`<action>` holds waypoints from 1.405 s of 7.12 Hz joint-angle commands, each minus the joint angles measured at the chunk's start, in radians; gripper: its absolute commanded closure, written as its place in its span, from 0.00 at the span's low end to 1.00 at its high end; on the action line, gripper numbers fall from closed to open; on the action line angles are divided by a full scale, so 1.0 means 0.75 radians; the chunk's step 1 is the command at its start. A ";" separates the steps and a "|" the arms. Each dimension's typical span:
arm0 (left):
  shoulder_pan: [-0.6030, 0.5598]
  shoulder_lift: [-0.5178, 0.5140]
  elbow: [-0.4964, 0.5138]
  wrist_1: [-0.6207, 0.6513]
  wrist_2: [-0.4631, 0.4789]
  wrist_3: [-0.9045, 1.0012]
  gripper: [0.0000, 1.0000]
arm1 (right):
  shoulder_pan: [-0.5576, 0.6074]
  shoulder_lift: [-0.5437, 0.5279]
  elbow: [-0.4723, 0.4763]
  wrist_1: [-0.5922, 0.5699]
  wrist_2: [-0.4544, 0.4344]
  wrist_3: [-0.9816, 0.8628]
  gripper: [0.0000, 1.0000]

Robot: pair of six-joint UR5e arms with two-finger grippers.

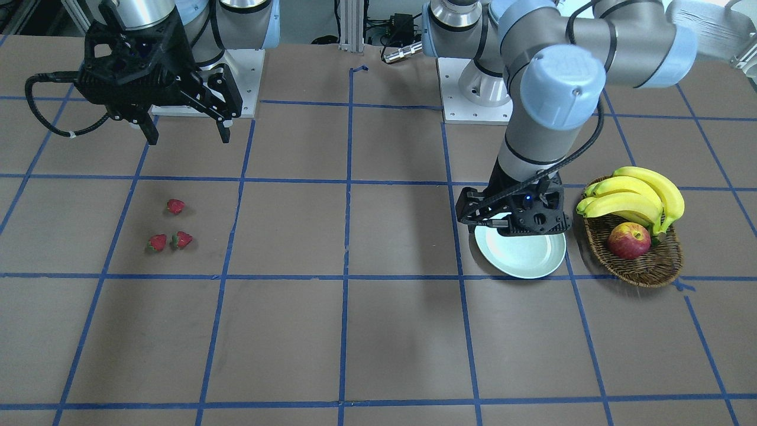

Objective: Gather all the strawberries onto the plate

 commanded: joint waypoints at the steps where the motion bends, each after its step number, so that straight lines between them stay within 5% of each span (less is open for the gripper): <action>1: 0.049 0.072 0.190 -0.087 -0.164 0.118 0.05 | 0.000 0.001 0.000 0.000 -0.001 0.000 0.00; 3: 0.050 0.134 0.172 -0.091 -0.182 0.121 0.05 | 0.000 -0.001 0.000 0.000 -0.001 0.000 0.00; 7: 0.070 0.248 0.150 -0.389 -0.029 0.121 0.05 | 0.000 0.005 0.006 0.002 0.001 0.002 0.00; 10: 0.077 0.251 0.140 -0.373 -0.069 0.113 0.05 | 0.004 0.038 0.002 0.041 -0.001 -0.002 0.00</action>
